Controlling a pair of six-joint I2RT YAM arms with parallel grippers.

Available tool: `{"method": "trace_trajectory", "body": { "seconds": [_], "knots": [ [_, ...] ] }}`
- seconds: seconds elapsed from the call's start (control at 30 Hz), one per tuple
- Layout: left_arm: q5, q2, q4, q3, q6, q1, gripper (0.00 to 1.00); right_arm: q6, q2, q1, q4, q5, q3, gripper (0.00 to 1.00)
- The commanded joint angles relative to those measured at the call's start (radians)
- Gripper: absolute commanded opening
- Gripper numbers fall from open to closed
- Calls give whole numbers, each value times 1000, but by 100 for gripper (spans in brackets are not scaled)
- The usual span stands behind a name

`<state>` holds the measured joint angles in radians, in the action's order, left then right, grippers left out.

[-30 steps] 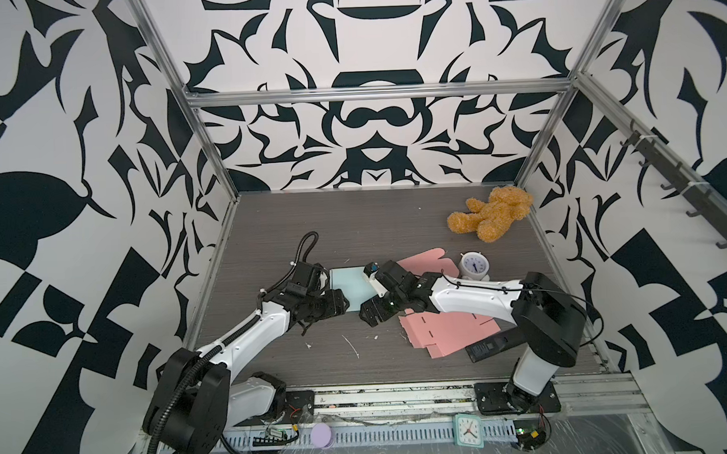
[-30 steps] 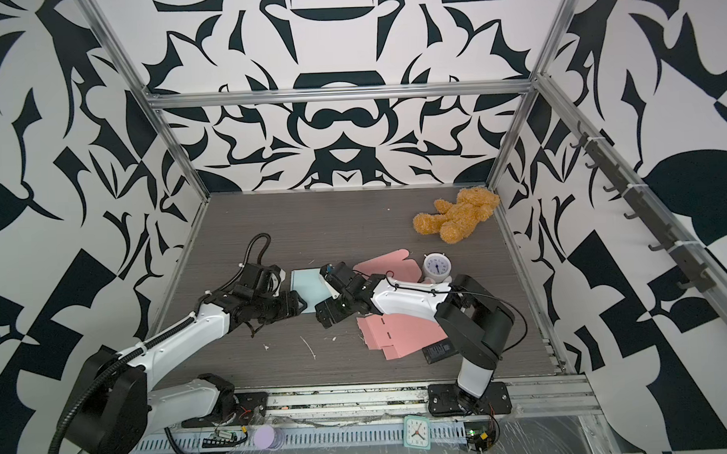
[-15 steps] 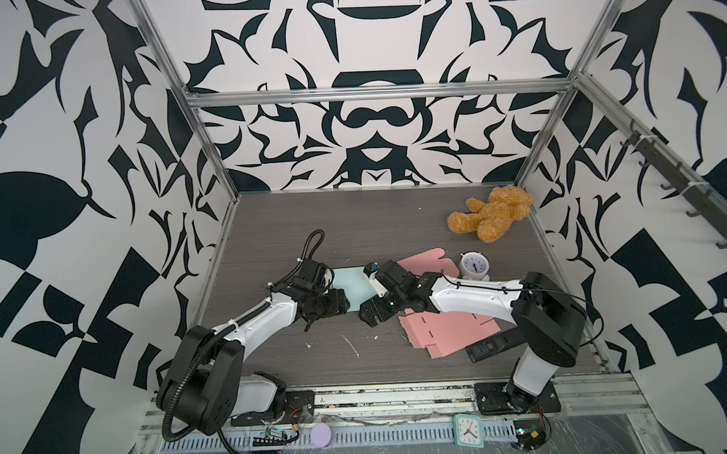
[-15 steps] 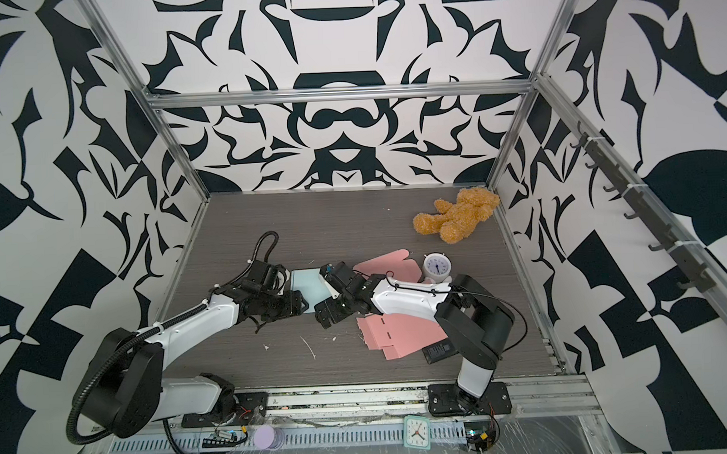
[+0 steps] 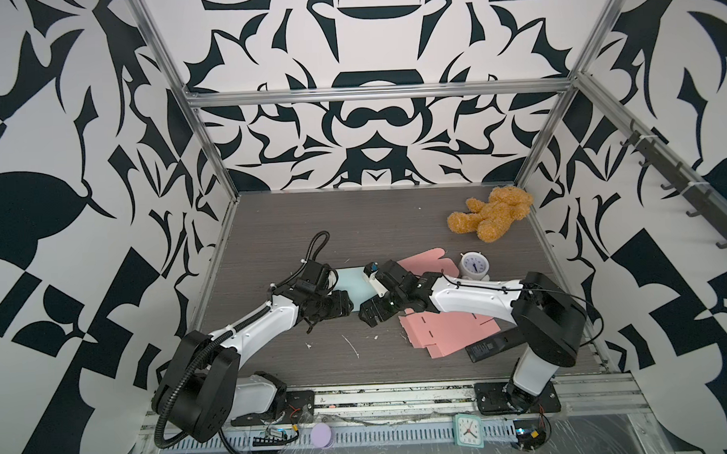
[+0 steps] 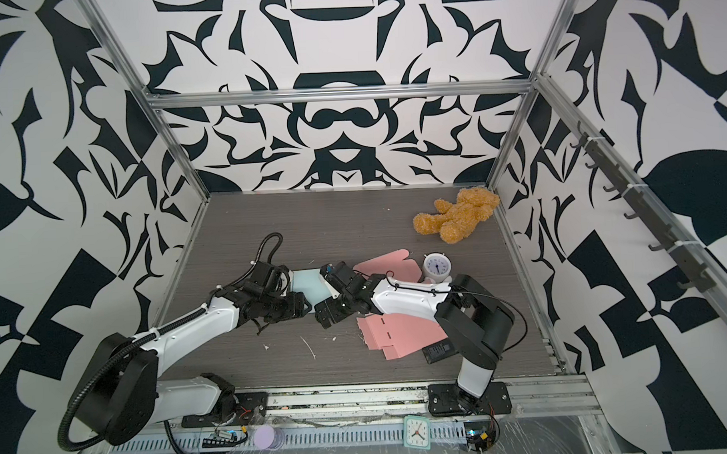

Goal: Fold the paper box

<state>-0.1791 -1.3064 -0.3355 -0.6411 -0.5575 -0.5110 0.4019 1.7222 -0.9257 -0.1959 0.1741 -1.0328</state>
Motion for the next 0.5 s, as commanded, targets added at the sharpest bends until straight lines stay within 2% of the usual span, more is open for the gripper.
{"method": "trace_trajectory", "body": {
  "seconds": [0.0,0.23,0.47],
  "knots": [
    [20,-6,-12,-5,-10,-5,67,6,-13,-6,35,3,4,99],
    [36,-42,26,-3,-10,-4,61,3,0,-6,42,-7,-1,97],
    [42,-59,27,-12,-3,-3,58,-2,19,-6,44,-13,-13,93]
  ]
}}
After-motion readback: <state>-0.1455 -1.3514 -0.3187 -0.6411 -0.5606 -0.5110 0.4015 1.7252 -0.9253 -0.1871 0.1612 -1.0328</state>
